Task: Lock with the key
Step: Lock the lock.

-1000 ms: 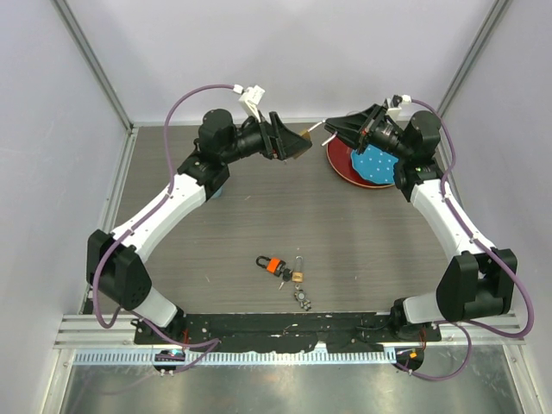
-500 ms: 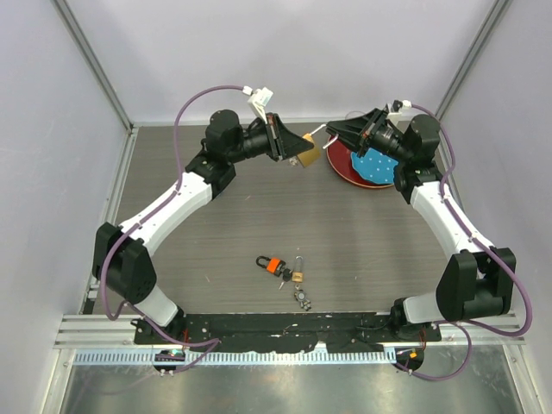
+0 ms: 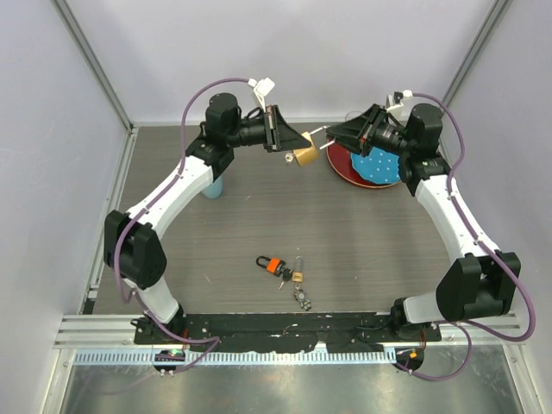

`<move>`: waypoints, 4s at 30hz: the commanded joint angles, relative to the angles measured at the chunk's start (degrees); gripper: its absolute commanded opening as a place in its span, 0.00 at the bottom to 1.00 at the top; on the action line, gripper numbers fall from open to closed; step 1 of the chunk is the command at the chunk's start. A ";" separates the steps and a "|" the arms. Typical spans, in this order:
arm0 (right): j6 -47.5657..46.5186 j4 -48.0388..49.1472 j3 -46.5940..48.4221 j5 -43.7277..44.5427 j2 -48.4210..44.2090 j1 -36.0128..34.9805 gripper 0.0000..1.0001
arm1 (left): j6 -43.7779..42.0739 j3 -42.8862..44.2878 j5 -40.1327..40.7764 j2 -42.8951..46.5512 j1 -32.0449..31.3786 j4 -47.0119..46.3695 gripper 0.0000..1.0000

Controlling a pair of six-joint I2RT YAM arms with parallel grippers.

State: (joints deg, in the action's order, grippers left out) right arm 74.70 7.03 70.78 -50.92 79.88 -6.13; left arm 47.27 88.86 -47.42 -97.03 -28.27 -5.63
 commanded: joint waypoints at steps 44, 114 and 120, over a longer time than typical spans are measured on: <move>-51.33 -32.19 11.84 -16.41 5.56 -16.28 0.11 | -13.87 3.95 -22.45 9.76 4.72 35.08 0.00; 12.23 26.90 12.19 -9.29 0.72 -7.67 0.02 | 9.86 -1.32 -3.21 5.63 2.61 -29.26 0.56; 12.49 27.25 10.78 -9.73 0.11 -7.75 0.02 | 8.81 -0.53 -2.94 5.89 2.61 -28.21 0.58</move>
State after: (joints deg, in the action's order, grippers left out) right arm 85.97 27.38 81.10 -61.25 82.59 -13.65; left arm 56.80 85.45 -49.95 -91.81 -25.45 -31.94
